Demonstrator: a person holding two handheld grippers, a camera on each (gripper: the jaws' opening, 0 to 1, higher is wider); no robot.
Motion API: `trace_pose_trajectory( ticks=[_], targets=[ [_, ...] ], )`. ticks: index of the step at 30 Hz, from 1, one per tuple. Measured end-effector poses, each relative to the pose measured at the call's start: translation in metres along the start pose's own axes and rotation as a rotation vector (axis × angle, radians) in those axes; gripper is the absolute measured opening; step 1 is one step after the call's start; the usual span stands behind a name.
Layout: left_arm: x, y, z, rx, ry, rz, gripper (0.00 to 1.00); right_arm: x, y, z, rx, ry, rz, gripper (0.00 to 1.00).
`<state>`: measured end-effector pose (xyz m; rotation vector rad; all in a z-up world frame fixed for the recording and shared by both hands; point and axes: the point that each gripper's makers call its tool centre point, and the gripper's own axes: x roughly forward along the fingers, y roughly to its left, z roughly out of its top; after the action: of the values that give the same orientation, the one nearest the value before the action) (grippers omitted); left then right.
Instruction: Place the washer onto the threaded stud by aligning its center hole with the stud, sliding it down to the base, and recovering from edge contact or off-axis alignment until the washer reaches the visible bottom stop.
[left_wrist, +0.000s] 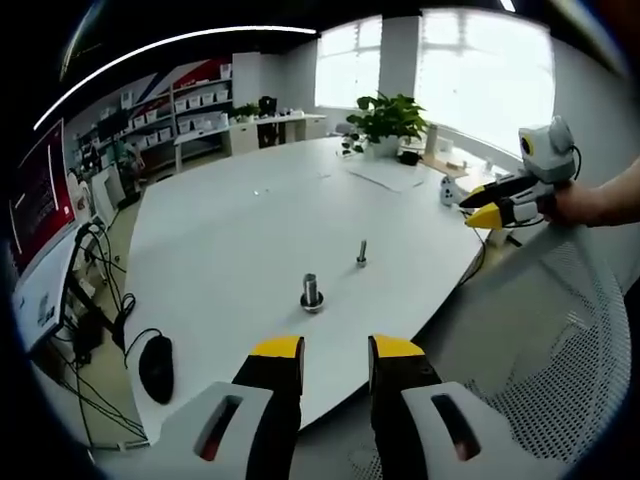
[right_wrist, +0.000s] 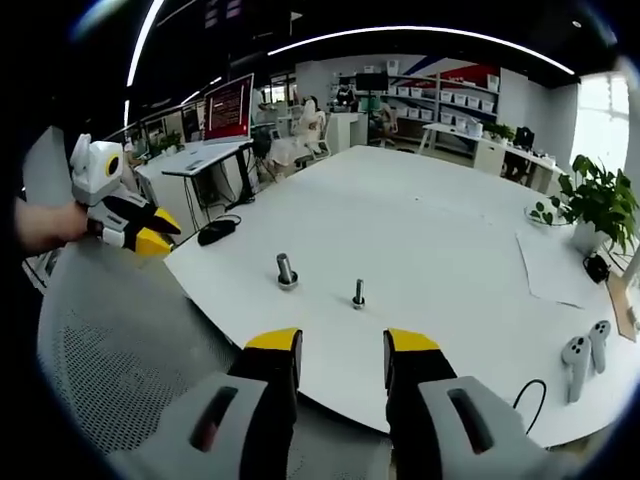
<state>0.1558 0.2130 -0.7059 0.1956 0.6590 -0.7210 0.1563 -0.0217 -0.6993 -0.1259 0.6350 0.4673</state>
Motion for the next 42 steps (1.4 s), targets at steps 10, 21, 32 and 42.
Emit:
trace_pose_trajectory(
  ticks=[10,21,32,42],
  targets=[
    [-0.007,0.004,0.011,-0.018,-0.064,0.027,0.24,-0.004,0.0,0.007,0.028,-0.041,0.006,0.35],
    [-0.007,0.005,0.013,-0.018,-0.075,0.027,0.24,-0.003,0.006,0.007,0.004,-0.035,0.027,0.36],
    [-0.007,0.008,0.009,-0.022,-0.057,0.037,0.25,0.001,0.011,0.002,-0.019,-0.003,0.047,0.36],
    [-0.004,0.007,0.004,-0.02,-0.029,0.027,0.25,0.001,0.006,0.001,-0.016,0.001,0.029,0.35]
  ],
)
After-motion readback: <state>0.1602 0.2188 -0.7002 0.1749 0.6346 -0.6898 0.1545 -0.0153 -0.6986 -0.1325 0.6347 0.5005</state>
